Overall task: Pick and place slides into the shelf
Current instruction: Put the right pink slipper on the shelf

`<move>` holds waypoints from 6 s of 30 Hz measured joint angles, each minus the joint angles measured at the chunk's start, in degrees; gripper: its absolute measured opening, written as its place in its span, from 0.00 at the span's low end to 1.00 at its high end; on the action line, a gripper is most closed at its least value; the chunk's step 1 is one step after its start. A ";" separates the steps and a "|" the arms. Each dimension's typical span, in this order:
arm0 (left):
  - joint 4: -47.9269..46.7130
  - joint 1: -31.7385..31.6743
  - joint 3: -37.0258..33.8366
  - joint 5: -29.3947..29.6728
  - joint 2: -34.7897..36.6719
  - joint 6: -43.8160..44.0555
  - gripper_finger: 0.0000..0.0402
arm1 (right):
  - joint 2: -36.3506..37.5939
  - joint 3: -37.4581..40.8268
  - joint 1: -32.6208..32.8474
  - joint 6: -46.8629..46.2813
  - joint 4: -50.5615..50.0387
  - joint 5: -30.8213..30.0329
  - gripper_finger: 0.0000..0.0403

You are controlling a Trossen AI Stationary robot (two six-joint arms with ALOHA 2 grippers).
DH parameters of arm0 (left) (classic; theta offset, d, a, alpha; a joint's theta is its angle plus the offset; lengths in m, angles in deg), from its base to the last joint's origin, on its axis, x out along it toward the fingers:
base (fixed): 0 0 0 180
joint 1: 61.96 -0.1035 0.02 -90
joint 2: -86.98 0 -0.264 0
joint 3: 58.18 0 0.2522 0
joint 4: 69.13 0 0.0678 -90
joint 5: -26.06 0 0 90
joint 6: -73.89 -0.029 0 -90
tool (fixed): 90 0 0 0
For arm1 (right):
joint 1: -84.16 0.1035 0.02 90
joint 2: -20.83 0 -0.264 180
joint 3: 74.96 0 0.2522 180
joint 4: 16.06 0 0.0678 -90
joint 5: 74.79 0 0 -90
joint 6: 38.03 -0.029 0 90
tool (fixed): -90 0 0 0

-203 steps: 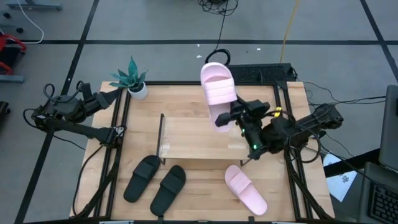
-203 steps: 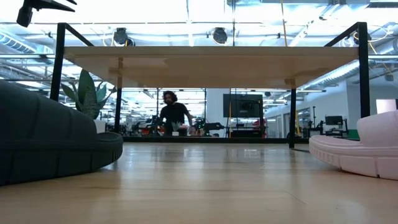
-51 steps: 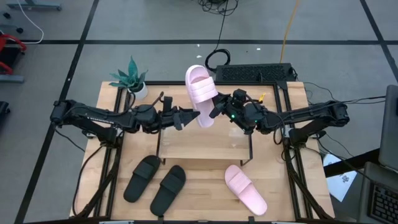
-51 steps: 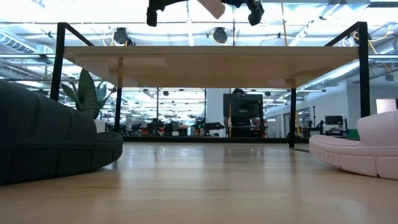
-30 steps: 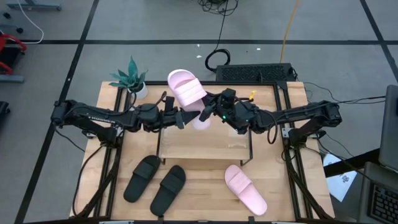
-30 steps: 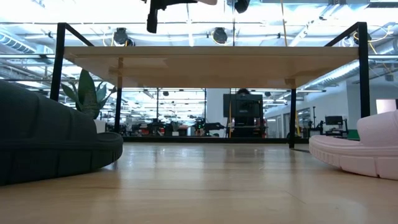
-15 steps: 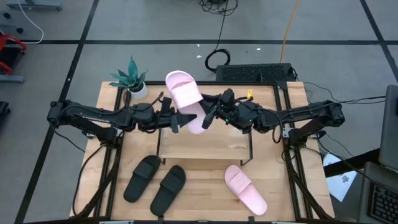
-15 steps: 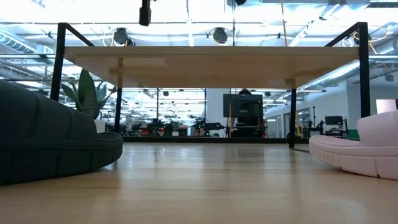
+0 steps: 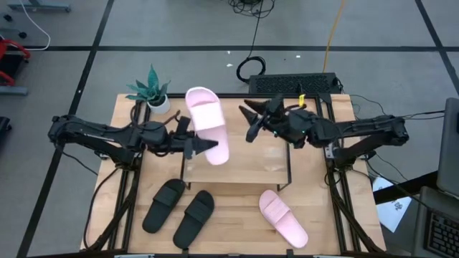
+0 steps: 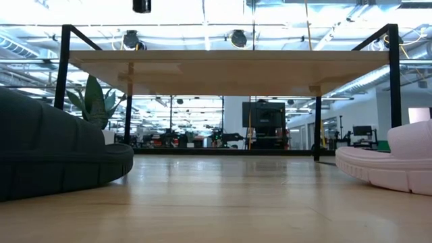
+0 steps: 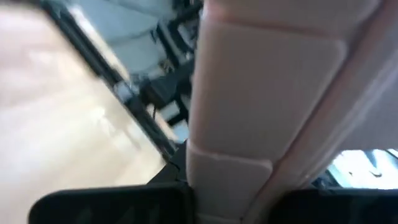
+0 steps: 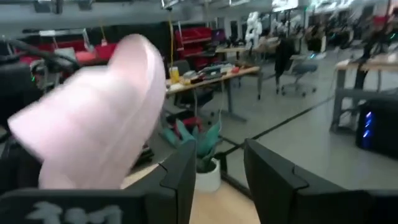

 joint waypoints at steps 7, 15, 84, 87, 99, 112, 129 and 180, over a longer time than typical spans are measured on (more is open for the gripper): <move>-0.88 1.12 -0.08 -6.16 -3.25 6.23 0.13 | 3.74 -0.09 -1.48 3.33 0.77 -1.71 0.30; 0.69 1.14 -0.06 -15.71 -6.51 8.04 0.13 | 4.78 0.02 -2.27 3.19 -4.74 15.28 0.30; 4.86 -8.90 28.48 -31.38 -38.93 16.02 0.12 | 25.67 -0.02 -8.32 7.95 -24.38 46.98 0.31; 4.86 -9.58 28.46 -31.61 -38.95 16.86 0.12 | 25.38 -0.02 -8.32 6.60 -25.58 47.22 0.31; 3.77 -12.03 28.46 -38.19 -39.26 16.99 0.12 | 24.82 -0.02 -8.32 2.99 -26.70 47.41 0.31; -2.44 -9.11 28.44 -18.98 -39.24 25.10 0.12 | 26.93 0.00 -8.24 4.36 -28.33 47.45 0.31; -35.34 -4.26 61.35 -2.77 -55.95 25.83 0.12 | 34.58 0.02 -8.26 11.99 -35.84 47.19 0.31; -45.73 -3.18 70.37 -12.06 -65.18 33.23 0.23 | 40.38 0.02 -8.26 11.73 -40.10 44.61 0.31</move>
